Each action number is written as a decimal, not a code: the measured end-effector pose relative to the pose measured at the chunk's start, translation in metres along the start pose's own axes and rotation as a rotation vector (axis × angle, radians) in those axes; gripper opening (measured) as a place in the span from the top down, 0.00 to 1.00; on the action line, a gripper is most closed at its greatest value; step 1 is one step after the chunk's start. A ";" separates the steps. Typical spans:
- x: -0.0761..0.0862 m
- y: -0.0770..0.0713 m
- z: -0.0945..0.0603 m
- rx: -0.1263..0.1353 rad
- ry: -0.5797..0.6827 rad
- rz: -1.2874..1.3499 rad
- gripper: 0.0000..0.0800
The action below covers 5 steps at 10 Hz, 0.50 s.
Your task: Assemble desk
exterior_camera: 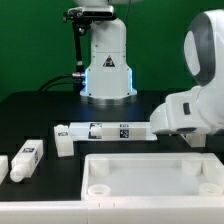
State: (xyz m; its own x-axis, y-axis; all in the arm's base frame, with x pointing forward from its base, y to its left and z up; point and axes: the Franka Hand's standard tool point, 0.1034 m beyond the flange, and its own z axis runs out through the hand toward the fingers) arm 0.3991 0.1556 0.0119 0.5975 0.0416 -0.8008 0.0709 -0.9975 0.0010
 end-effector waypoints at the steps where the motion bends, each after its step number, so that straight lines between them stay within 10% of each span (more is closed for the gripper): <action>1: -0.001 -0.002 0.007 -0.006 -0.025 0.025 0.19; 4: 0.003 -0.001 0.007 -0.005 -0.032 0.036 0.24; 5: 0.003 -0.001 0.007 -0.005 -0.033 0.037 0.42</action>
Offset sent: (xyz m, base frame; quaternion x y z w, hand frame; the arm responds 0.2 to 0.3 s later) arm 0.0000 0.0000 0.0000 0.0000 0.0000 0.0000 1.0000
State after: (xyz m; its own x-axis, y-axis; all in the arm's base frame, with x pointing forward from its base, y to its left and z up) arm 0.3950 0.1560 0.0051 0.5730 0.0031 -0.8196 0.0534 -0.9980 0.0335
